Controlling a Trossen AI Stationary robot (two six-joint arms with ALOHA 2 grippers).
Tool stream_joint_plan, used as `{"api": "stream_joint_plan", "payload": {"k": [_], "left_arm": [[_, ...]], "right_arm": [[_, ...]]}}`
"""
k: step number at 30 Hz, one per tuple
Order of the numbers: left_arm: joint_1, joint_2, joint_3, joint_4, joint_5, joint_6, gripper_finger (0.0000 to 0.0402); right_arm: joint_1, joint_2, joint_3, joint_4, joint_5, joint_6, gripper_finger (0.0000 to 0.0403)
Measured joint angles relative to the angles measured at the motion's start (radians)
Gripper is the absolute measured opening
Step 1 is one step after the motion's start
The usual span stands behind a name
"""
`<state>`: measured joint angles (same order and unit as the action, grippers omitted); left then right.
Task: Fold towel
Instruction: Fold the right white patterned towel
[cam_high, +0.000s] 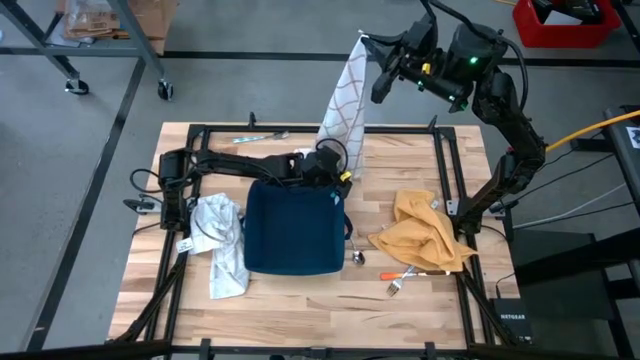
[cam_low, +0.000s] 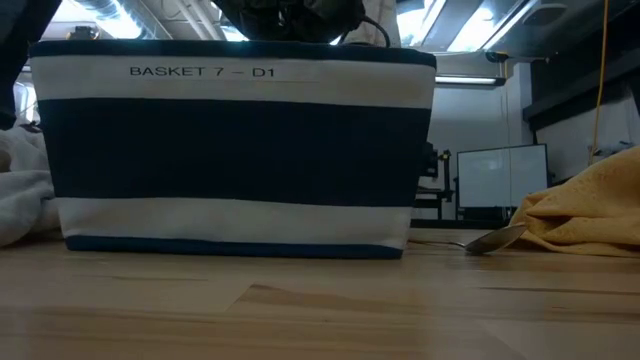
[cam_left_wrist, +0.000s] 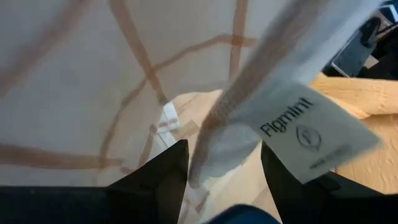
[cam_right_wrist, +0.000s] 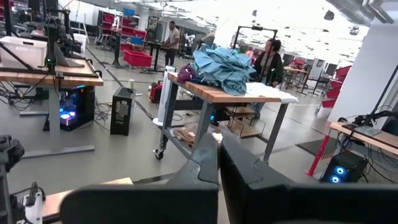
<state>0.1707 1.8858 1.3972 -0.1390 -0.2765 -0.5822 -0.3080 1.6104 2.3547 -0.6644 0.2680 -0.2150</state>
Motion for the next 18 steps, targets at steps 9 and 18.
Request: {"api": "stream_joint_plan", "payload": {"k": [9, 18], "left_arm": [[-0.013, 0.000, 0.000, -0.001, 0.000, 0.073, 0.0095], [-0.042, -0.010, 0.000, -0.008, -0.023, 0.120, 0.0008]], "right_arm": [[0.000, 0.000, 0.000, -0.006, 0.001, -0.020, 0.0003], [0.000, -0.002, 0.000, 0.002, 0.055, -0.060, 0.0003]]}}
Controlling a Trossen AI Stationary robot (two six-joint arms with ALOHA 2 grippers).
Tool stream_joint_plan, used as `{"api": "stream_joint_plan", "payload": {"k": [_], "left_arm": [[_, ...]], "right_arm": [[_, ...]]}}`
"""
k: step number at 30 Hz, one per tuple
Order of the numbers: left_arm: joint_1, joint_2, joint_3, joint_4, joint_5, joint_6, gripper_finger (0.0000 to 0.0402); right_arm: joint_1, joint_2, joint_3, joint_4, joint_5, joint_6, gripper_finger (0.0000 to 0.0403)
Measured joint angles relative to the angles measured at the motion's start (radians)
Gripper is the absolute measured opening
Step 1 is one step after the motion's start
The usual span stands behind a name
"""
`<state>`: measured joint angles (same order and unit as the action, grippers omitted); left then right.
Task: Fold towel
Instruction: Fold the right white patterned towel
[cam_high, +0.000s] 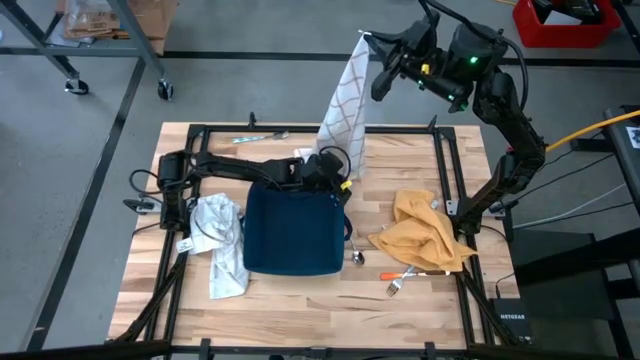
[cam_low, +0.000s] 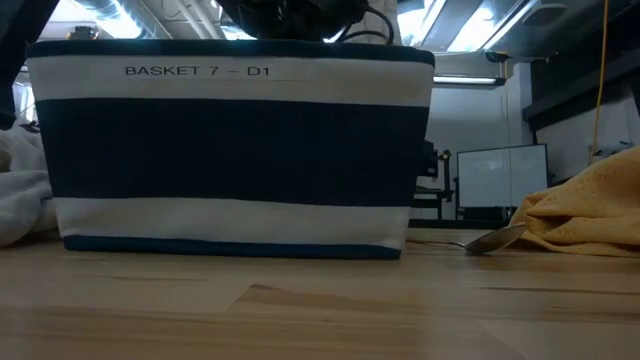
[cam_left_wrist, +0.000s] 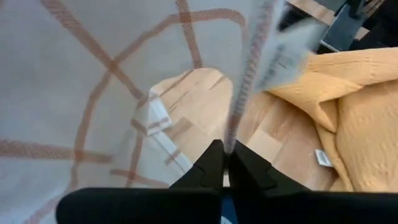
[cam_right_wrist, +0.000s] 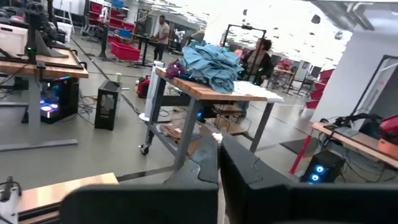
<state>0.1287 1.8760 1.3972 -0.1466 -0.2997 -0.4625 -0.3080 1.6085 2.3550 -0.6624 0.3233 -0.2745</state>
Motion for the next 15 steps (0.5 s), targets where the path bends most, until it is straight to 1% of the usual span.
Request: {"api": "stream_joint_plan", "payload": {"k": [4, 7, 12, 15], "left_arm": [[-0.016, -0.047, 0.000, 0.003, -0.038, 0.050, 0.0003], [-0.025, -0.106, 0.000, -0.002, -0.076, 0.085, 0.0002], [-0.015, -0.243, 0.006, -0.002, -0.138, 0.131, 0.0001], [0.005, -0.333, 0.028, 0.009, -0.182, 0.162, 0.0001]], "right_arm": [[0.000, -0.003, 0.000, 0.015, 0.052, -0.047, 0.0003], [0.000, -0.003, 0.000, 0.019, 0.121, -0.100, 0.0003], [0.000, -0.007, 0.000, 0.061, 0.272, -0.235, 0.0003], [0.000, -0.014, 0.000, 0.137, 0.321, -0.303, 0.0003]]}}
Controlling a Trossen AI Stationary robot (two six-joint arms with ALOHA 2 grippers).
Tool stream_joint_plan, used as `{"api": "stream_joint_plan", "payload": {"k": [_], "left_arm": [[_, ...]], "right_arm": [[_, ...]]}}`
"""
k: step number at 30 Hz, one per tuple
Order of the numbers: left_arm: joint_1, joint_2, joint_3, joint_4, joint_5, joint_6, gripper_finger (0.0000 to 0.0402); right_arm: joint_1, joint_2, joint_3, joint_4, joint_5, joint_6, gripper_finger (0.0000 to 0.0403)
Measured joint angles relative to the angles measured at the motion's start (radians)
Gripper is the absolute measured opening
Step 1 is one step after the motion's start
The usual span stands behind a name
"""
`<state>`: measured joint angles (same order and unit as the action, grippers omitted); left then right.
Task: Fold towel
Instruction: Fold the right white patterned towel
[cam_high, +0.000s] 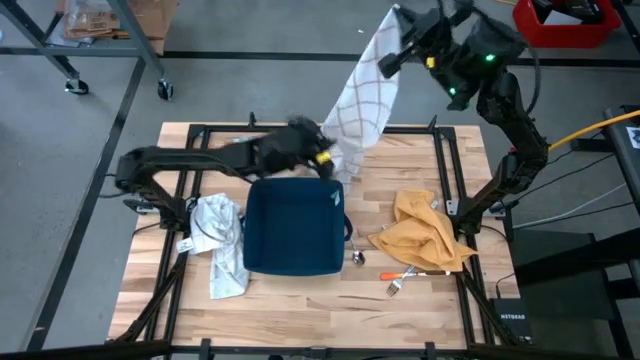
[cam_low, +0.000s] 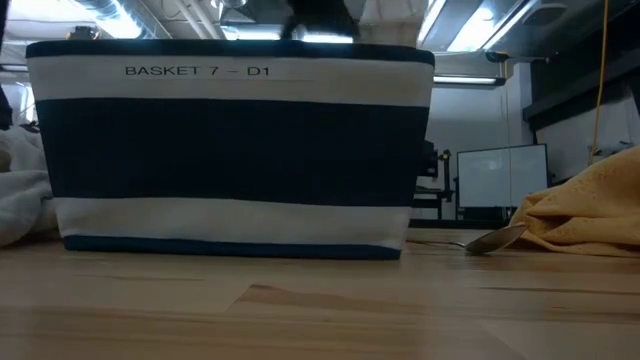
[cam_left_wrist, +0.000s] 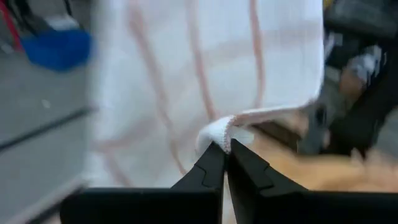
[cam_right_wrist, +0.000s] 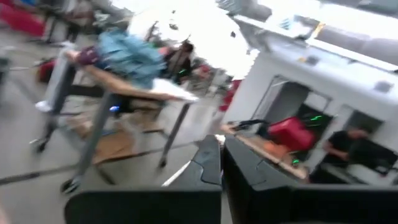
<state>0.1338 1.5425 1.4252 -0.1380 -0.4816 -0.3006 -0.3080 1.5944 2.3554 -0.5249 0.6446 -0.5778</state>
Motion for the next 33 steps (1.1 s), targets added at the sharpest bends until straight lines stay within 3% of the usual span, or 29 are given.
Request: {"api": "stream_joint_plan", "payload": {"k": [8, 15, 20, 28, 33], "left_arm": [[0.109, -0.176, 0.174, 0.094, -0.021, 0.092, 0.0000], [0.190, -0.162, 0.410, 0.133, -0.018, 0.188, 0.0000], [0.235, -0.140, 0.504, 0.129, 0.012, 0.204, 0.0000], [0.269, -0.124, 0.529, 0.124, 0.068, 0.198, 0.0000], [0.262, -0.129, 0.529, 0.127, 0.107, 0.204, 0.0000]], "right_arm": [[0.000, -0.018, 0.001, 0.289, -0.006, -0.113, 0.0003], [0.000, -0.023, 0.001, 0.514, -0.061, -0.193, 0.0003], [0.000, -0.024, 0.001, 0.645, -0.094, -0.240, 0.0003], [0.001, -0.044, 0.001, 0.651, -0.102, -0.241, 0.0003], [0.051, -0.079, 0.001, 0.573, 0.009, -0.241, 0.0003]]}}
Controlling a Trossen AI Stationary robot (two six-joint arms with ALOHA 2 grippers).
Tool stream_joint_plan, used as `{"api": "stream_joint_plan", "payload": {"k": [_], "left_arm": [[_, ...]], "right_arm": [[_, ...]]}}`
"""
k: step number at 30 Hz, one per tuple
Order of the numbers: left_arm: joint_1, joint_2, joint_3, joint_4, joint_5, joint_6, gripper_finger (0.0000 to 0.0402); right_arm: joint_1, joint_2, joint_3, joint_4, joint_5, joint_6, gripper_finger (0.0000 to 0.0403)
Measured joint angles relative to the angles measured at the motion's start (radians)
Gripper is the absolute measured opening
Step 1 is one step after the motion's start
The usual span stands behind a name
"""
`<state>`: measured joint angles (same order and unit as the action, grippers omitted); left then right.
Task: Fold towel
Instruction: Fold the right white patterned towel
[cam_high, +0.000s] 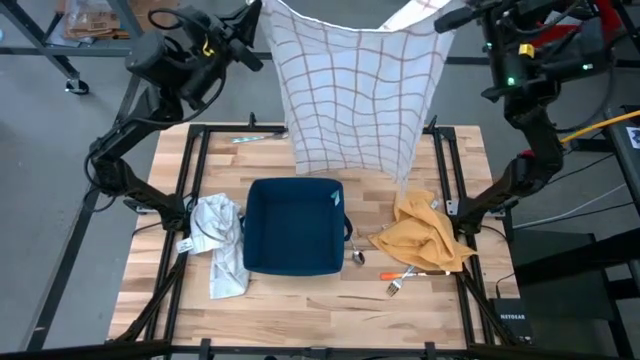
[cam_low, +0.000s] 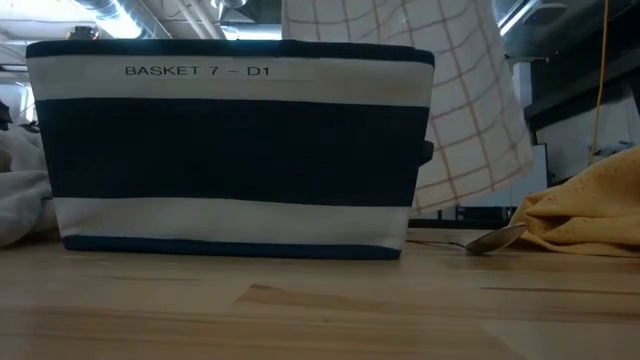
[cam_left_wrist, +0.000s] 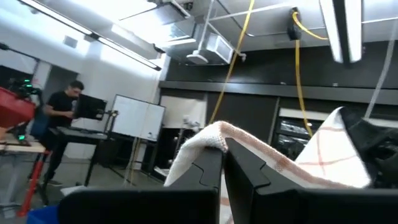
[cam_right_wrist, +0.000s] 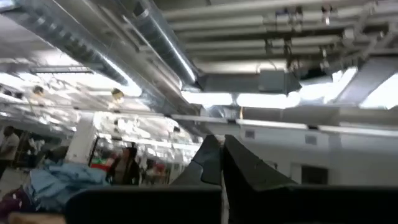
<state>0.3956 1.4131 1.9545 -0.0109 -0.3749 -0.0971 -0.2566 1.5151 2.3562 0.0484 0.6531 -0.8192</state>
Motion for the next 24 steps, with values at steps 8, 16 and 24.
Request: {"api": "stream_joint_plan", "payload": {"k": [8, 16, 24], "left_arm": [[-0.039, -0.001, 0.049, -0.001, 0.029, 0.049, 0.0000], [-0.135, -0.002, 0.145, -0.036, 0.028, 0.113, 0.0000], [-0.224, -0.003, 0.213, -0.178, 0.019, 0.132, 0.0000]], "right_arm": [[0.140, -0.058, 0.000, -0.073, 0.035, -0.001, 0.0003], [0.264, -0.080, 0.000, -0.075, 0.047, -0.001, 0.0003], [0.371, -0.080, 0.000, -0.127, 0.072, -0.005, 0.0003]]}}
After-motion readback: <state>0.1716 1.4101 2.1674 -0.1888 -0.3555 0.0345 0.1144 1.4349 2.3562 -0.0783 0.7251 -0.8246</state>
